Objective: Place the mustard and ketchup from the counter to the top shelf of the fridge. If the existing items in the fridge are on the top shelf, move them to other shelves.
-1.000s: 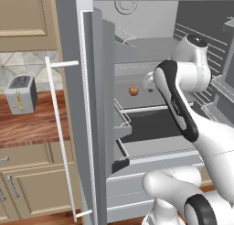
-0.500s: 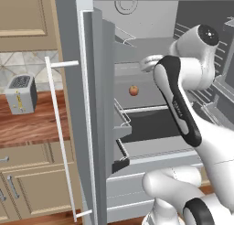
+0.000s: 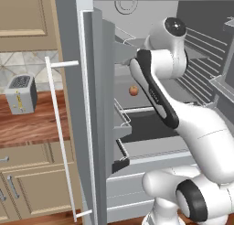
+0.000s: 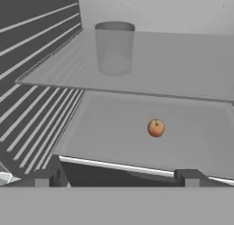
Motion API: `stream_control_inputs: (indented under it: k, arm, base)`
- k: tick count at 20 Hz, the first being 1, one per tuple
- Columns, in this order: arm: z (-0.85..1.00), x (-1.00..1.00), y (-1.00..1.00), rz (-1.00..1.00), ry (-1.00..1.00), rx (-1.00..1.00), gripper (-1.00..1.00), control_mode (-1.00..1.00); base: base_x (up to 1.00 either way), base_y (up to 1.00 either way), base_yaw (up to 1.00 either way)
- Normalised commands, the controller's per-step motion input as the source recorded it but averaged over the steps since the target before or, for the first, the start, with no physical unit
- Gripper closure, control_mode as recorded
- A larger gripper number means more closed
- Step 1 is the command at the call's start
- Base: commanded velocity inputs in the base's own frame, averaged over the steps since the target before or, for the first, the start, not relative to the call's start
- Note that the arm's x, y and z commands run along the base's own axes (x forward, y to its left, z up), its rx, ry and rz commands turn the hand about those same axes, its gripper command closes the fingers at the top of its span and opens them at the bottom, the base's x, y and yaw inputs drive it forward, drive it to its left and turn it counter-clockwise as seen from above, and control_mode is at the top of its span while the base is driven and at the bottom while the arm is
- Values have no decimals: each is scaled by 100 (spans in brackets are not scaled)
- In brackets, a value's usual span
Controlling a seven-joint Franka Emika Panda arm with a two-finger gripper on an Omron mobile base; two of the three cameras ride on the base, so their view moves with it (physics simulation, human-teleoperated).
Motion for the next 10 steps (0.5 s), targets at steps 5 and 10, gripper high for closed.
stream_control_inputs:
  k: [5,10]
  arm:
    - [0,59,6,0,1,-2,-100,-100]
    - [0,66,0,0,0,0,-100,-100]
  base:
    - [0,0,0]
    - [0,0,0]
